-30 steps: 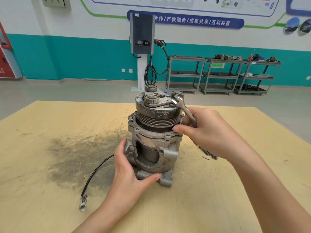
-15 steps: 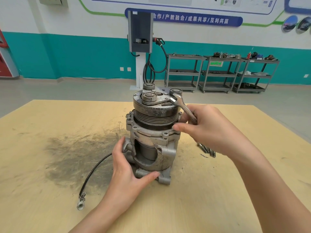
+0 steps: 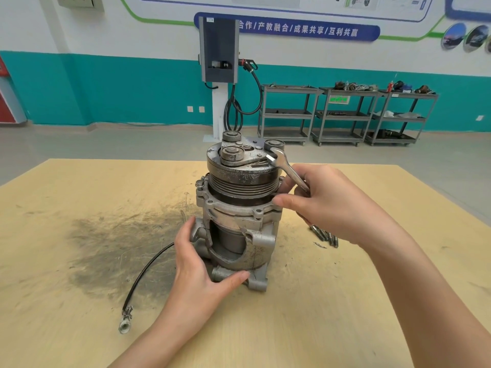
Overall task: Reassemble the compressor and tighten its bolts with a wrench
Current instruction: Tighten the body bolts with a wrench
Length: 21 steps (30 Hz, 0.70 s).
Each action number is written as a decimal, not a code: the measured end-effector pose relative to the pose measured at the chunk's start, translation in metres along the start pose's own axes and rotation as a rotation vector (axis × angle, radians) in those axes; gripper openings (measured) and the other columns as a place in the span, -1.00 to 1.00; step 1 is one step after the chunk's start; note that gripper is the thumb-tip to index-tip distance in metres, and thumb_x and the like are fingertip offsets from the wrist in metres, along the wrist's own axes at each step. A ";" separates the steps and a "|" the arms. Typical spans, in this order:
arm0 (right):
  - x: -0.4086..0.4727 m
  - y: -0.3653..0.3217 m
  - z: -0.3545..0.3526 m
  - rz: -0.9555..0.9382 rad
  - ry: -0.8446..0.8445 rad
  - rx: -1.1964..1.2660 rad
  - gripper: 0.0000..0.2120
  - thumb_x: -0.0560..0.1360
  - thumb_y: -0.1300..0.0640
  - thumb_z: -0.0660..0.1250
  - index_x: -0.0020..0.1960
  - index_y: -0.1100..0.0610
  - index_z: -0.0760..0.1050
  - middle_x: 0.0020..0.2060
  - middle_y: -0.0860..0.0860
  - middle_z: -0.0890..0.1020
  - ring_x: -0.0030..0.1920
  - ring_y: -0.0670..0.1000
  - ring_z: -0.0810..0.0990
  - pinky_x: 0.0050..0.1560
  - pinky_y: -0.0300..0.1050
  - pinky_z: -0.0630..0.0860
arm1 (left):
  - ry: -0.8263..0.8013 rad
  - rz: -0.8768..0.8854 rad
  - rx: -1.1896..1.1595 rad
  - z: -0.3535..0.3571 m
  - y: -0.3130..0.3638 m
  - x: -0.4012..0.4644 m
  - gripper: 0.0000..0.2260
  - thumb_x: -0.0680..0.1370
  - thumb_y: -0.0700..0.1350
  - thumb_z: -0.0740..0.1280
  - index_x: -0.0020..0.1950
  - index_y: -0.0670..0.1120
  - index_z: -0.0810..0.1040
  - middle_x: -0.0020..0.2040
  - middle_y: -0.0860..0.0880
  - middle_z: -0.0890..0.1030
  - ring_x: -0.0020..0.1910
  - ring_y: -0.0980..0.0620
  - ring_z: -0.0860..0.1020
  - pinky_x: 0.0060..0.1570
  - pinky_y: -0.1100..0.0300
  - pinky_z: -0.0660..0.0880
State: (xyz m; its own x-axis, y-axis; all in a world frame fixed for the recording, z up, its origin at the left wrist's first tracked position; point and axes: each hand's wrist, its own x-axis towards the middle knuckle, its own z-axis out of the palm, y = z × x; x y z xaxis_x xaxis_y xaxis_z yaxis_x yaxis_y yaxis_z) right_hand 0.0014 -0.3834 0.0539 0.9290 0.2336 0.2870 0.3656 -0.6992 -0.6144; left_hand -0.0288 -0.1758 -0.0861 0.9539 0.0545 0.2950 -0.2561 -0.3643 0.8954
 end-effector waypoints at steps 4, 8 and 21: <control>-0.001 -0.003 0.006 -0.025 0.051 -0.102 -0.78 0.50 0.01 0.43 -0.22 0.01 0.43 -0.40 -0.10 0.47 -0.40 -0.27 0.43 -0.40 -0.33 0.35 | 0.000 0.006 0.003 0.000 -0.001 0.000 0.02 0.13 0.30 0.51 0.34 0.43 -0.15 0.47 -0.01 0.26 0.42 0.06 0.33 0.45 0.01 0.26; -0.002 -0.005 0.008 -0.062 0.045 -0.151 -0.78 0.54 0.01 0.37 -0.19 -0.03 0.37 -0.37 -0.12 0.48 -0.33 -0.34 0.42 -0.31 -0.40 0.36 | 0.011 0.015 0.017 0.000 -0.002 0.000 -0.01 0.14 0.38 0.52 0.28 0.51 -0.15 0.47 0.02 0.25 0.42 0.08 0.33 0.45 0.01 0.27; -0.001 -0.006 0.009 -0.153 0.058 -0.282 -0.70 0.52 -0.12 0.36 -0.23 -0.04 0.31 -0.41 -0.13 0.48 -0.40 -0.13 0.43 -0.45 -0.22 0.26 | 0.012 0.019 -0.010 0.000 -0.006 0.001 -0.04 0.09 0.41 0.51 0.26 0.56 -0.09 0.46 0.01 0.26 0.41 0.07 0.34 0.44 -0.01 0.28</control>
State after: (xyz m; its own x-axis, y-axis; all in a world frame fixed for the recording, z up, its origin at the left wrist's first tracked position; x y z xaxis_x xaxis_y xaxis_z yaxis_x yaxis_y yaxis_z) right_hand -0.0012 -0.3735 0.0506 0.8567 0.3171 0.4069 0.4630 -0.8205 -0.3352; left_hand -0.0263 -0.1738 -0.0909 0.9468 0.0591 0.3162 -0.2759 -0.3560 0.8928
